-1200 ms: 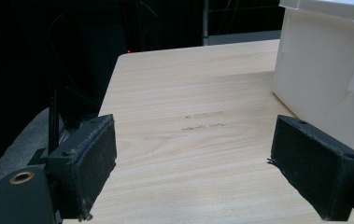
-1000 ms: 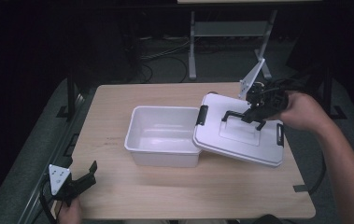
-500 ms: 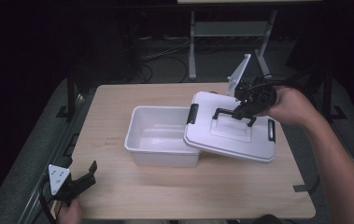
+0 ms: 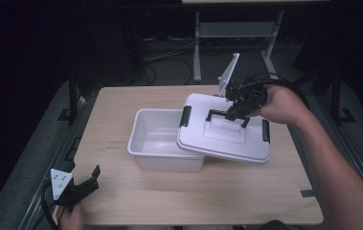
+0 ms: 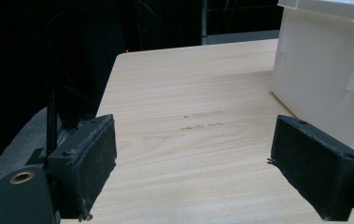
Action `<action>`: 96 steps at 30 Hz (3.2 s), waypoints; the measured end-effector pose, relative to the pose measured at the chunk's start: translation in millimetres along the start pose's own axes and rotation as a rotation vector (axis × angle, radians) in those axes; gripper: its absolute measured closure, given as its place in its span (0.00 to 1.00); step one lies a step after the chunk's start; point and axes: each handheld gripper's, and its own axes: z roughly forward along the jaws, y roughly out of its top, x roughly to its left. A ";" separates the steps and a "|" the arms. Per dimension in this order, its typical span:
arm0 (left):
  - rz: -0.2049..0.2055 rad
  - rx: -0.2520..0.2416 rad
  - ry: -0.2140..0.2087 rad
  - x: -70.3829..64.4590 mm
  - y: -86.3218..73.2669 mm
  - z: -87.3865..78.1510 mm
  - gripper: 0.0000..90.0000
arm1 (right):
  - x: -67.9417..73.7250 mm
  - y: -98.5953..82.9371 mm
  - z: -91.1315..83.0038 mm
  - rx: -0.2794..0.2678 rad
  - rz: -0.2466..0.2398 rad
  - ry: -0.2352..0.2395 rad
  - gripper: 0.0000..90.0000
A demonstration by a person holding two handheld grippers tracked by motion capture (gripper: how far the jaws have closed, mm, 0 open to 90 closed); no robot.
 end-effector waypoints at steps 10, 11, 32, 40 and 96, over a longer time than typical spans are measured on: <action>-0.002 0.001 -0.004 -0.2 -0.3 0.1 0.15 | -0.7 17.2 5.8 0.002 -0.019 0.008 0.94; -0.001 0.002 -0.004 0.0 -0.3 0.0 0.15 | -0.7 20.1 6.9 0.000 -0.022 0.011 0.94; -0.002 0.000 -0.009 -2.8 -0.2 1.6 0.15 | -2.4 45.8 22.8 -0.005 -0.049 0.028 0.94; -0.004 0.001 -0.008 -1.0 -0.1 0.6 0.15 | -1.0 61.1 26.3 -0.003 -0.063 0.035 0.94; -0.011 -0.008 0.006 1.3 0.1 -2.3 0.15 | -6.4 138.6 84.7 0.016 -0.109 0.101 0.94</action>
